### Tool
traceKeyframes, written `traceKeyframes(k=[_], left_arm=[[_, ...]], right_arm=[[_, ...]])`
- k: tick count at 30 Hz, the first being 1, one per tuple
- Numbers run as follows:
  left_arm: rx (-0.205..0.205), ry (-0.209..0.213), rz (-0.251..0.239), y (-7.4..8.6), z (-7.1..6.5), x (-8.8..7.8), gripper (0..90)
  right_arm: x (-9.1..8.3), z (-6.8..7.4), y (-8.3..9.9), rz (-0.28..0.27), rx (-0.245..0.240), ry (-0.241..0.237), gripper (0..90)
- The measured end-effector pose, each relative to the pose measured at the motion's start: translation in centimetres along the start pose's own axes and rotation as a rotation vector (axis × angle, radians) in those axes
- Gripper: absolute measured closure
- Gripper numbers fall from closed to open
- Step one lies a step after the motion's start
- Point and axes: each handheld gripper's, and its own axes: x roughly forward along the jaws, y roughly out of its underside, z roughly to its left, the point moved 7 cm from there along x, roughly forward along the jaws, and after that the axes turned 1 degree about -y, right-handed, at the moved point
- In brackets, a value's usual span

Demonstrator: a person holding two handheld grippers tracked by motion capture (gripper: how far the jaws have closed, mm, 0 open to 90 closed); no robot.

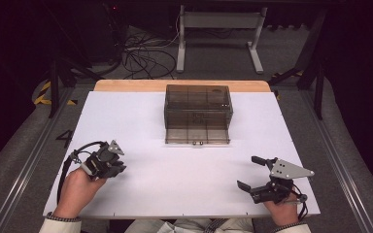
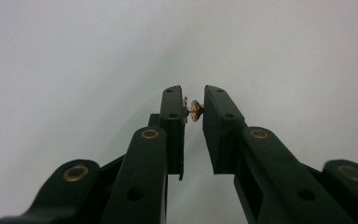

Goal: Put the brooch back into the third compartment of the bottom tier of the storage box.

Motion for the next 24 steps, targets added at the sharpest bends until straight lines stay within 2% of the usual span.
traceKeyframes(k=[1,3,5,6,9,12,18,19,20,23,24], left_arm=[[0.0,0.0,0.0,0.0,0.0,0.0,78.8],[-0.009,-0.004,-0.045,-0.3,0.1,-0.4,78.8],[-0.01,-0.002,-0.058,-0.4,0.1,-0.6,78.8],[-0.02,0.004,-0.094,-0.5,0.2,-0.9,78.8],[-0.026,0.007,-0.126,-0.7,0.2,-1.2,78.8],[-0.045,0.045,-0.213,-1.1,0.2,-1.9,78.8],[-0.071,0.079,-0.34,-1.7,0.3,-3.0,78.8],[-0.071,0.079,-0.34,-1.7,0.3,-3.0,78.8],[-0.065,0.075,-0.373,-1.8,0.4,-3.3,78.8],[-0.07,0.078,-0.415,-2.0,0.4,-3.6,78.8],[-0.07,0.078,-0.415,-2.0,0.4,-3.6,78.8]], right_arm=[[0.0,0.0,0.0,0.0,0.0,0.0,2.6],[0.0,0.0,0.0,0.0,-0.001,0.0,2.6],[0.0,0.0,0.0,0.0,0.0,0.0,2.6],[0.0,0.0,0.0,0.0,0.0,0.0,2.6],[0.0,0.0,0.0,0.0,0.0,0.001,2.6],[0.0,0.0,0.0,-0.001,0.001,0.0,2.6],[0.1,0.0,0.0,-0.001,0.002,-0.001,2.6],[0.1,0.0,0.0,-0.001,0.004,-0.001,2.6],[0.1,0.0,0.0,-0.001,0.005,-0.001,2.6],[0.1,0.0,0.0,-0.002,0.003,0.0,2.6],[0.1,0.0,0.0,-0.001,0.003,-0.001,2.6]])
